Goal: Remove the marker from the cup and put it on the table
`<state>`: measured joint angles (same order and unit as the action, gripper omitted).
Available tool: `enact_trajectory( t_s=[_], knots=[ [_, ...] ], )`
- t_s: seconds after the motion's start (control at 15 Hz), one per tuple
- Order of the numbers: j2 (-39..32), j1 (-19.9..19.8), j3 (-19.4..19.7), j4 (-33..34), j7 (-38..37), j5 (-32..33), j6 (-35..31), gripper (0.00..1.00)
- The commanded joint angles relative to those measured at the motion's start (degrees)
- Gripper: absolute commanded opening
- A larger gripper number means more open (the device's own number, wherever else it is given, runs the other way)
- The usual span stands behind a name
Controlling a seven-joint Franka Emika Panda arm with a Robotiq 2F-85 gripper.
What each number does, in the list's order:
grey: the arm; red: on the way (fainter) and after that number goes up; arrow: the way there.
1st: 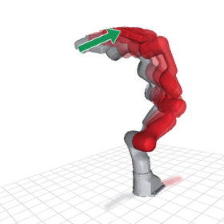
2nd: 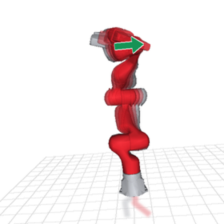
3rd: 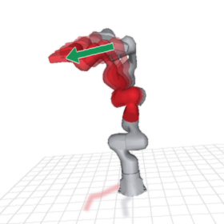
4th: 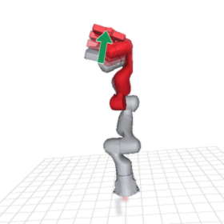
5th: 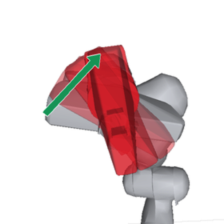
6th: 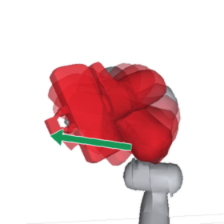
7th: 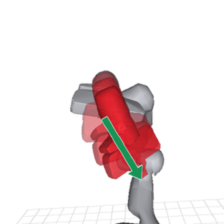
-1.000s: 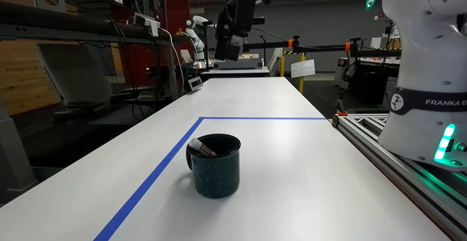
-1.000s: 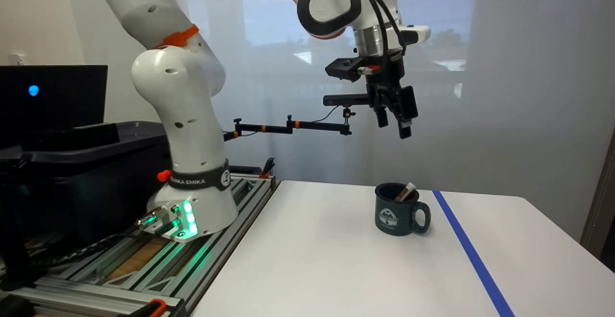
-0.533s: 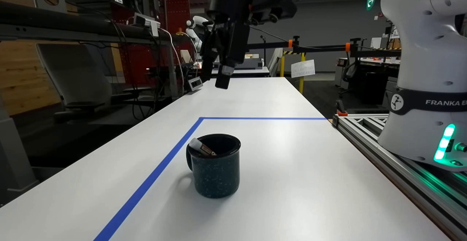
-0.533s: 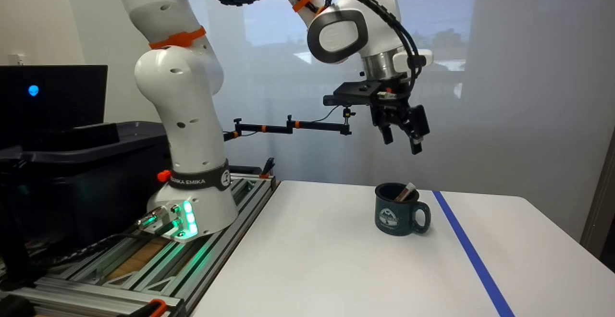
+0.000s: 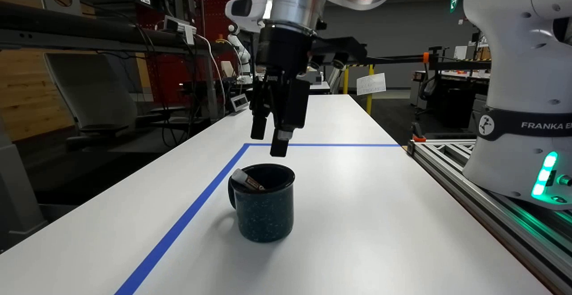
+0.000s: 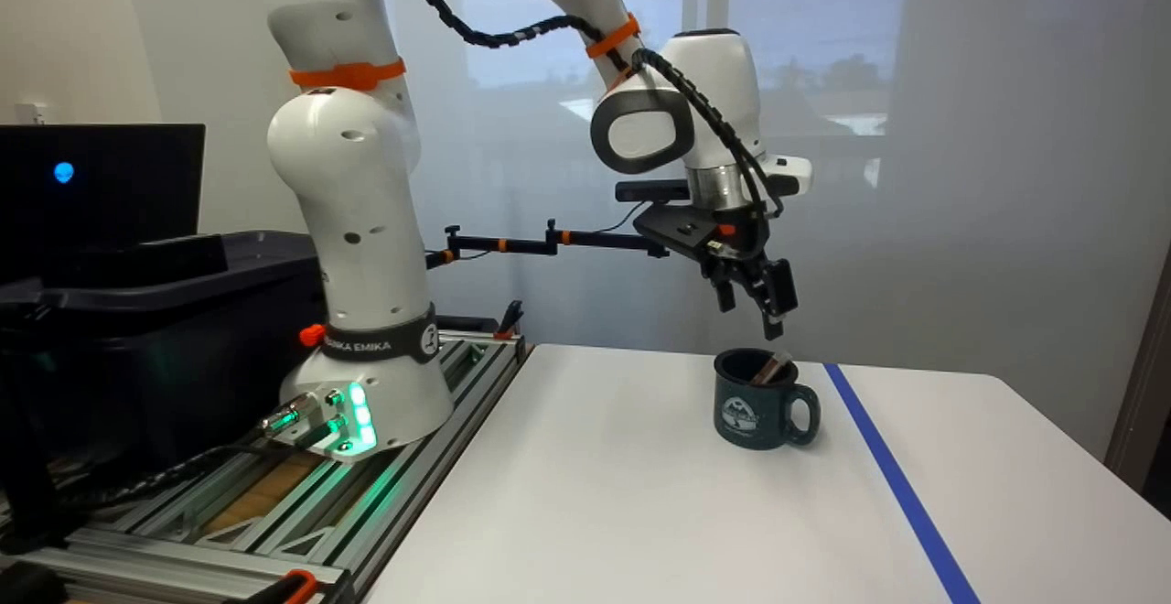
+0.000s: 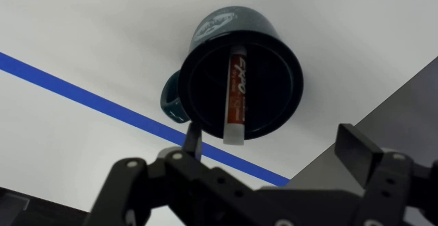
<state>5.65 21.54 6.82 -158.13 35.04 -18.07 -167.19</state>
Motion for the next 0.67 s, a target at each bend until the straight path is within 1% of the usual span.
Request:
enact_trajectory(
  t_s=[0.0,0.07,0.13,0.2,0.27,0.33,0.4,0.47,0.6],
  knots=[
    [-1.6,-0.5,0.9,0.0,1.1,-1.0,-2.8,1.00],
    [-2.0,-0.7,1.0,0.0,0.9,-0.7,-3.3,1.00],
    [-2.0,-0.4,1.4,0.1,1.8,-2.2,-3.4,0.98],
    [-2.1,0.0,1.6,0.1,2.6,-3.3,-3.6,0.74],
    [-1.9,1.1,1.9,0.1,4.6,-6.1,-3.6,0.74],
    [-1.6,1.8,2.0,0.1,6.6,-8.8,-3.5,0.70],
    [-1.0,2.6,2.1,0.2,9.2,-12.0,-3.1,0.63],
    [-0.9,3.5,2.1,0.7,12.3,-15.7,-2.5,0.53],
    [-1.5,4.4,2.1,1.7,17.1,-20.6,-2.4,0.38]
  ],
)
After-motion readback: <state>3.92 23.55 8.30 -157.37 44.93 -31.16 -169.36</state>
